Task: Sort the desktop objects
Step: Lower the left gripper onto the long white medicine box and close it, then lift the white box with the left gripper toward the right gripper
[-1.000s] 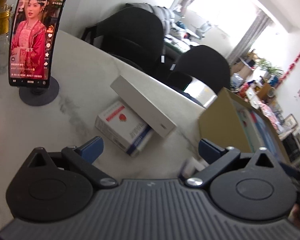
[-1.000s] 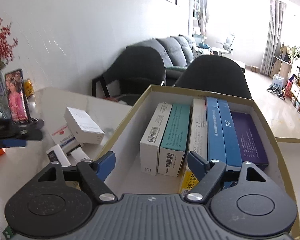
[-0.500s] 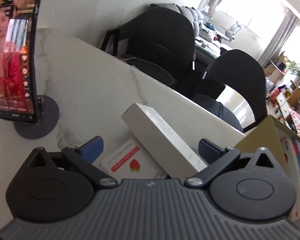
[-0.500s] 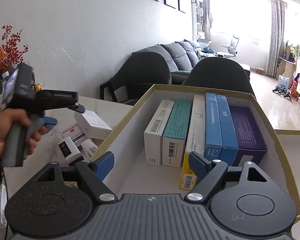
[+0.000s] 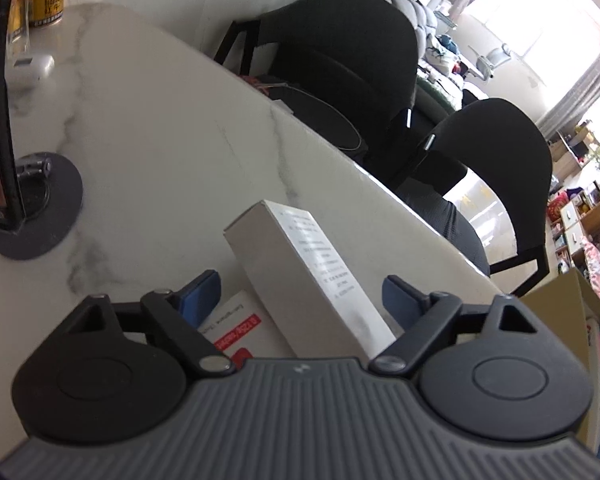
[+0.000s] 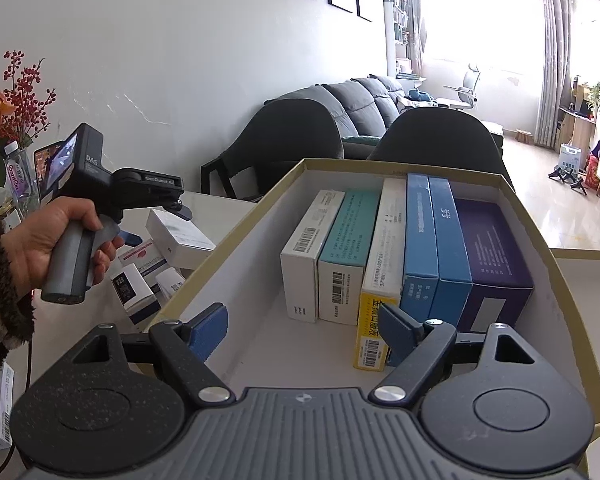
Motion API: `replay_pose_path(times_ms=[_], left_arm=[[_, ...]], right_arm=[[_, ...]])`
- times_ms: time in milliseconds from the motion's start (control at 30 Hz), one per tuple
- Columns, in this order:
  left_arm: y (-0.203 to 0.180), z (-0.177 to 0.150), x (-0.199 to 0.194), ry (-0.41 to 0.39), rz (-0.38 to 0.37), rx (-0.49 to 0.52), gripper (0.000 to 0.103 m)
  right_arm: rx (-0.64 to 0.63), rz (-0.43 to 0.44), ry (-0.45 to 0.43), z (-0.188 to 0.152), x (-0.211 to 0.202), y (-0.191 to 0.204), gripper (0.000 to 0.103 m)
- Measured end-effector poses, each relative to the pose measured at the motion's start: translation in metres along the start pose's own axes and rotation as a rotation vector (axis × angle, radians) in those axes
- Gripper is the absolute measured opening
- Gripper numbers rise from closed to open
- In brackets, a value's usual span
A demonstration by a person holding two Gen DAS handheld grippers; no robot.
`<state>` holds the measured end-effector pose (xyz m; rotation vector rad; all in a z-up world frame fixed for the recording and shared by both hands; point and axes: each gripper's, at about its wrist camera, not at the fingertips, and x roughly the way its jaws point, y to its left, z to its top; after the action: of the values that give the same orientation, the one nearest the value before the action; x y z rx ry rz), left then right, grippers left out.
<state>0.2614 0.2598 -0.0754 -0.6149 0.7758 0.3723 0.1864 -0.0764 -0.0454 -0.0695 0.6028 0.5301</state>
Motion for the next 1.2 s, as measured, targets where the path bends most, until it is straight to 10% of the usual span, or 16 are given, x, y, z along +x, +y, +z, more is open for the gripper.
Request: replay_pose_path(times_ms=[400, 1200], left_arm=[[0.010, -0.010, -0.007, -0.093, -0.059, -0.080, 0.040], [-0.005, -0.011, -0.066, -0.190, -0.325, -0.090, 0.027]], right_arm=[[0.017, -0.001, 0.009, -0.003, 0.001, -0.001, 0.084], [0.000, -0.003, -0.049, 0.001, -0.024, 0.015, 0.084]])
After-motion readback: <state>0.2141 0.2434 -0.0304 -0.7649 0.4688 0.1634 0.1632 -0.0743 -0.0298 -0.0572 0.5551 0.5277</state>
